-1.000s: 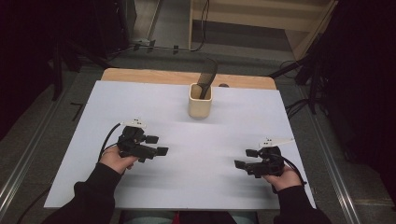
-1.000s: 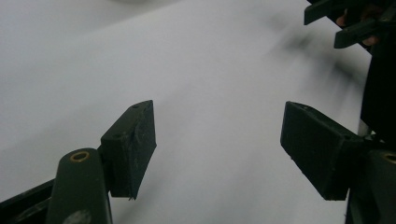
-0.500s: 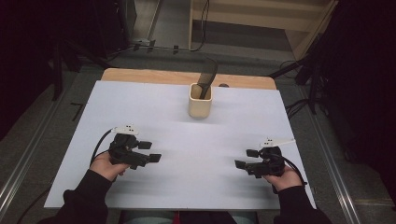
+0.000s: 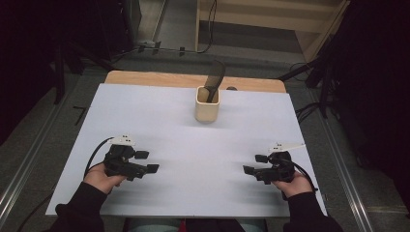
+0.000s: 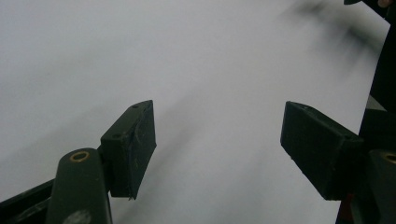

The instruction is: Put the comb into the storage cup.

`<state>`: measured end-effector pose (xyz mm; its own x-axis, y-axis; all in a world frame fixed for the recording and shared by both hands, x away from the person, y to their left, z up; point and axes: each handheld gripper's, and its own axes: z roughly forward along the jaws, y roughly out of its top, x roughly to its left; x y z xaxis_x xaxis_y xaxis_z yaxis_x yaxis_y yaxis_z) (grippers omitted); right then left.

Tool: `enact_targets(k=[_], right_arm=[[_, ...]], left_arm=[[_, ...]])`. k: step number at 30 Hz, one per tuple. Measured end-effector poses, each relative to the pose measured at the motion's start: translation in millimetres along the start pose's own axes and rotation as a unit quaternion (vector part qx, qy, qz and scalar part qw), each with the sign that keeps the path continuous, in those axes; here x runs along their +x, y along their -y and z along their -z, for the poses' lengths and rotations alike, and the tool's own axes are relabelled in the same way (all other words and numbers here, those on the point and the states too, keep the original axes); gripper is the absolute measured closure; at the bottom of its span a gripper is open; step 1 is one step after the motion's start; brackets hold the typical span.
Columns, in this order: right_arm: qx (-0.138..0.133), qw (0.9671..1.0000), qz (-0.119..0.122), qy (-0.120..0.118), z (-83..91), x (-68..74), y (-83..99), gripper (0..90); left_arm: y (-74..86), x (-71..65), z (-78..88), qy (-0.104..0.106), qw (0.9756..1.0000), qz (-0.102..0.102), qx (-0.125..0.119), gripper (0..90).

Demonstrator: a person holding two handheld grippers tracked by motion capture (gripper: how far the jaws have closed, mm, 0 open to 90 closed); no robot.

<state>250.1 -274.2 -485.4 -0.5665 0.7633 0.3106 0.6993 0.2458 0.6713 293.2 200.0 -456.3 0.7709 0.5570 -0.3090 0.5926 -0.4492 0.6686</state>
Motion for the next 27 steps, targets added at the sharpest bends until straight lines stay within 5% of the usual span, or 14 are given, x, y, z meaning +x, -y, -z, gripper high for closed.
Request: enact_targets(k=[27], right_arm=[[0.003,1.0,0.0,-0.002,-0.7,0.7,-0.6,22.2]], left_arm=[[4.9,3.5,2.4,0.005,0.9999,0.012,0.002,27.3]])
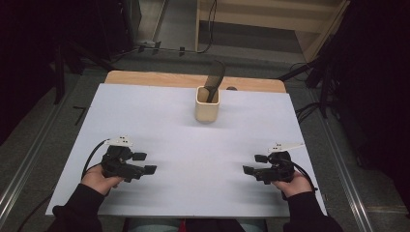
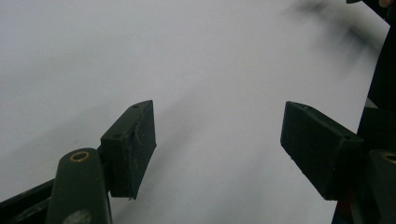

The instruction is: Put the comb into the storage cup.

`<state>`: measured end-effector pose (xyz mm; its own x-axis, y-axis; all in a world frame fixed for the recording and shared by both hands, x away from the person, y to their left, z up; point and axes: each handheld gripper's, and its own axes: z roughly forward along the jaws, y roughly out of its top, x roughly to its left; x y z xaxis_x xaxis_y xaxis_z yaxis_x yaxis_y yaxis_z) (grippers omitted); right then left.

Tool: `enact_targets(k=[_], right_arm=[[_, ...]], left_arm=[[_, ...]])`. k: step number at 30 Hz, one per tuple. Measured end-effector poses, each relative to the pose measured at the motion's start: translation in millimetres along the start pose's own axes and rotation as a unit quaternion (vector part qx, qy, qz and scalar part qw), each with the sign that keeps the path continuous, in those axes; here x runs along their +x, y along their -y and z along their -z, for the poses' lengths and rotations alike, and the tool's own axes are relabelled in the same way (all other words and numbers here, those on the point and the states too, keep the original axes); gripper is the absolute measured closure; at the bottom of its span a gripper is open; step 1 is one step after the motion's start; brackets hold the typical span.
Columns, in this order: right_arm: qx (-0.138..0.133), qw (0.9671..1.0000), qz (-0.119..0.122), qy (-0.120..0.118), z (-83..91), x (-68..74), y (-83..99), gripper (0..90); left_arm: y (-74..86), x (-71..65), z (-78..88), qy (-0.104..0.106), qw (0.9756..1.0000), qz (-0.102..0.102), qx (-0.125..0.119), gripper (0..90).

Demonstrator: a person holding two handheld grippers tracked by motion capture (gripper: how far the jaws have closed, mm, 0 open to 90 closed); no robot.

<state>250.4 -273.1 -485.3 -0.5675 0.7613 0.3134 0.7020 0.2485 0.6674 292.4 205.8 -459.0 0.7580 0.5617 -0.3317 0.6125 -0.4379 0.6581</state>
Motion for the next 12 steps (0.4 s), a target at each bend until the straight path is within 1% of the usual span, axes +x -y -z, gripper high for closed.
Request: enact_targets(k=[8,12], right_arm=[[0.002,1.0,0.001,-0.001,0.0,0.2,0.1,22.2],[0.001,1.0,0.005,0.003,-0.4,-0.6,0.0,22.2]], left_arm=[[-0.2,-0.4,-0.1,0.003,1.0,-0.001,0.001,27.3],[0.0,0.8,-0.3,0.002,1.0,0.003,0.002,27.2]])
